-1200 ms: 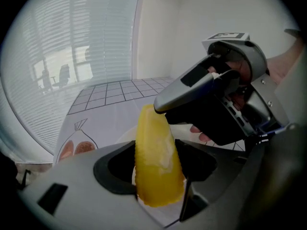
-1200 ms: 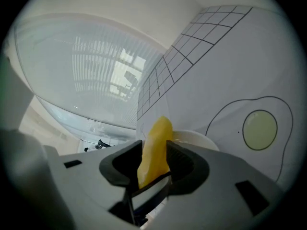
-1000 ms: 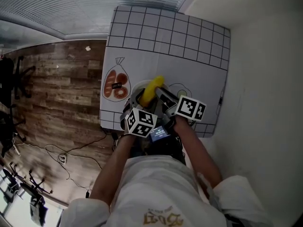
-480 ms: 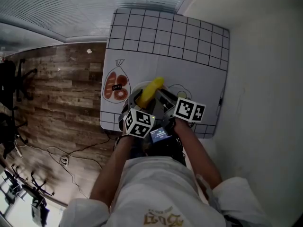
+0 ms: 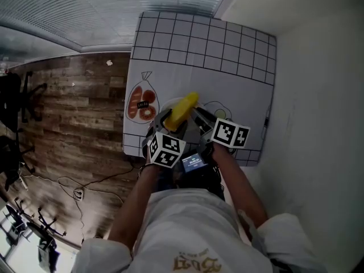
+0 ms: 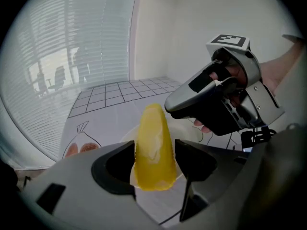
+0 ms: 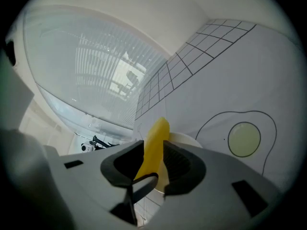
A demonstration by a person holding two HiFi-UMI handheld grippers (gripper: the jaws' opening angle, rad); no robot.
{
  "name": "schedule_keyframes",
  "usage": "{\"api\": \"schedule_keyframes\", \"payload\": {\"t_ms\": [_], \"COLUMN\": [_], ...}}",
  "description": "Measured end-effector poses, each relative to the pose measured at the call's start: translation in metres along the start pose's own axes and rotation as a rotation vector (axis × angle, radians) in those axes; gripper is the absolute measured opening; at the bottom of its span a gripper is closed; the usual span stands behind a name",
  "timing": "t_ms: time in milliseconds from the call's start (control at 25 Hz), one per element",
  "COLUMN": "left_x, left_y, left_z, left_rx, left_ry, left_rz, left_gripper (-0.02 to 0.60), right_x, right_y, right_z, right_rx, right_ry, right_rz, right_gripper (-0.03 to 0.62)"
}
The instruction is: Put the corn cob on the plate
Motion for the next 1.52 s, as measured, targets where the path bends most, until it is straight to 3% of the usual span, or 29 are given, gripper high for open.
{"api": "schedule_keyframes", "payload": {"t_ms": [760,920,1080,1200,1280,1360,1520], "left_x": [0.006,0.003,-0.017,-0.029,-0.033,-0.034,-0.029], "left_y": [-0.026,-0.044,-0.078,-0.102,-0.116,-0.13,-0.157], "left_z": [-0.014,-0.014,-0.013,-0.015,-0.015,-0.018,-0.022], "left_rx": [0.037,0.118,0.236,0.295,0.332,0.371,0.467], "left_ry": [0.023,0.009,-0.109,-0.108,-0.109,-0.113,-0.1], "left_rz": [0.055,0.079,0.116,0.174,0.189,0.173,0.092], "left_gripper": [0.261,0.259,0.252,0.127,0.094,0.008,0.008], "right_x": [-0.001,-0.004,-0.011,-0.02,-0.029,-0.04,-0.067], "right_y": [-0.019,-0.03,-0.048,-0.068,-0.081,-0.091,-0.112], "right_z": [-0.025,-0.03,-0.033,-0.036,-0.039,-0.045,-0.061], "right_rx": [0.025,0.067,0.145,0.256,0.324,0.365,0.44], "right_ry": [-0.028,-0.055,-0.144,-0.19,-0.24,-0.306,-0.457], "right_rz": [-0.006,-0.04,-0.116,-0.146,-0.16,-0.184,-0.259], "right_gripper": [0.132,0.125,0.07,0.008,0.008,0.008,0.008]}}
Point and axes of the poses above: the fingertips, and each gripper's own axes: y forward along the fingers, x to its right, z out of its top, the point moved 7 cm from there along -y, backward along the fingers, and after that the axes turned 7 degrees about -x, right-handed, at the moved point
